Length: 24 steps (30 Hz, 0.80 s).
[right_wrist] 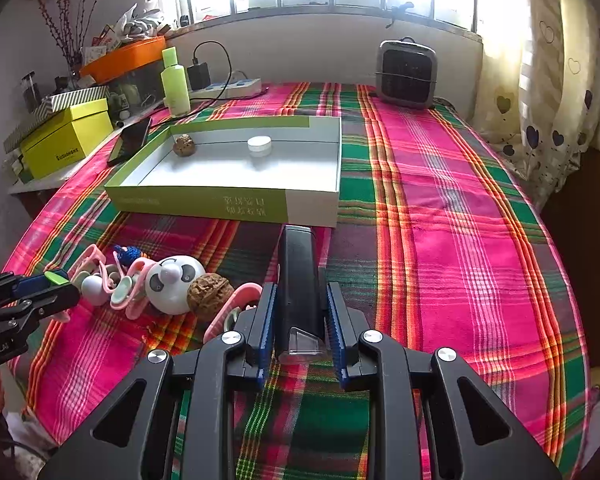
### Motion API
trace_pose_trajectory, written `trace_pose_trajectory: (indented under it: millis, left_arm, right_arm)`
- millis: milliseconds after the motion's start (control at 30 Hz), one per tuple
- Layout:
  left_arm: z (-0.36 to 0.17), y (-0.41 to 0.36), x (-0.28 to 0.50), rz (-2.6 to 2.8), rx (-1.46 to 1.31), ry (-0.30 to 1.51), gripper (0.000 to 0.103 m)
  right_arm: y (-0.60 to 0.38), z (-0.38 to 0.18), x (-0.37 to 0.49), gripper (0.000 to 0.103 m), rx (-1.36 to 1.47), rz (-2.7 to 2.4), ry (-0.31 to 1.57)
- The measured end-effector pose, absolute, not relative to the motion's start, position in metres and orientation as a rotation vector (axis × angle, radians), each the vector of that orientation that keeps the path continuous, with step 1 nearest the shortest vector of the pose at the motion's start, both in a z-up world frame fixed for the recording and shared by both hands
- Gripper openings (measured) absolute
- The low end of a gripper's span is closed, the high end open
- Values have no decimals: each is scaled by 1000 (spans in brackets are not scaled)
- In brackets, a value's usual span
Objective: Organize objects
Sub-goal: 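Carry the black device (right gripper) and green toy (left gripper) to the box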
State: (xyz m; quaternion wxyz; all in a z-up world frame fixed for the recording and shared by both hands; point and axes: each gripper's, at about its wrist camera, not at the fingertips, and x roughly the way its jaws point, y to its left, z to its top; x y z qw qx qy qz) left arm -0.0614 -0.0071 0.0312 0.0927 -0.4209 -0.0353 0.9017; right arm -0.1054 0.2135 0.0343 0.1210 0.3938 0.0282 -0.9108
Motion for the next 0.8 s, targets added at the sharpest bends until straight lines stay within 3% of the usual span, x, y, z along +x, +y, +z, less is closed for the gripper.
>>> trace_pose_trajectory:
  millis: [800]
  left_arm:
    - [62, 3, -122, 2670, -1165, -143, 32]
  right_arm:
    - [199, 63, -136, 25, 1074, -2613, 2]
